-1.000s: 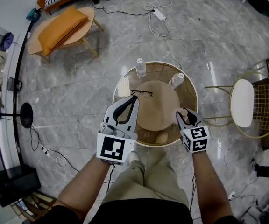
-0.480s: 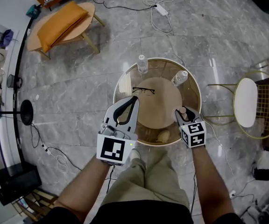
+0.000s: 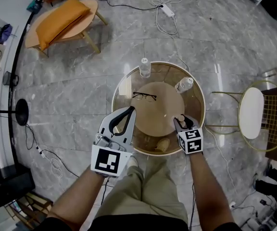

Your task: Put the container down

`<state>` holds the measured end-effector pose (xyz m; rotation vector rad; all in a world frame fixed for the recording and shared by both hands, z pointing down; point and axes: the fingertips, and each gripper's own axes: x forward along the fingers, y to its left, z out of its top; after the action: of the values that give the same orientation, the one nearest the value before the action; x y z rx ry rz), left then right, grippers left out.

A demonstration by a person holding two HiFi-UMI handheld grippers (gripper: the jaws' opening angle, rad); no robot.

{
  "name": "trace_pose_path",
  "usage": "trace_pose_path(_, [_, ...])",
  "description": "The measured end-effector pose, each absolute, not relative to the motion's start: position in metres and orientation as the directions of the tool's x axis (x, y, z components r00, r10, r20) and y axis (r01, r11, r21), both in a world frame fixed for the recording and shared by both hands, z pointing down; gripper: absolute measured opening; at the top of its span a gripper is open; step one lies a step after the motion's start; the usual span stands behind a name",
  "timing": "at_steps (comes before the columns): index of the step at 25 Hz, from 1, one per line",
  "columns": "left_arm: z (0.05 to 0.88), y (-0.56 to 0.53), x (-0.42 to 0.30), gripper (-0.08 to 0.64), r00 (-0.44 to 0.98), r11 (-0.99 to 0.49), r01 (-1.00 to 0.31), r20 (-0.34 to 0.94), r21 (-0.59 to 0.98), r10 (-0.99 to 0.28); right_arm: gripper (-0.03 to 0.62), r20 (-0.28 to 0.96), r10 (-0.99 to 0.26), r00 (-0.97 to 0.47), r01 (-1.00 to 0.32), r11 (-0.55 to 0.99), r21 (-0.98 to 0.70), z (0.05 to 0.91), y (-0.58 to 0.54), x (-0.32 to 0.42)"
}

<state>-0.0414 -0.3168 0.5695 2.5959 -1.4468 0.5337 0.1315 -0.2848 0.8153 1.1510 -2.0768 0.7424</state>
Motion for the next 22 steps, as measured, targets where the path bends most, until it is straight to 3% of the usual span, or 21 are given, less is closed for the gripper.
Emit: trace_pose_path(22, [0.593, -0.313, -0.05, 0.015, 0.465, -0.527, -0.847, 0.384, -0.068, -0.798, 0.152, 0.81, -0.458, -0.365, -0.88, 0.453, -0.141, 0.885, -0.285, 0.131])
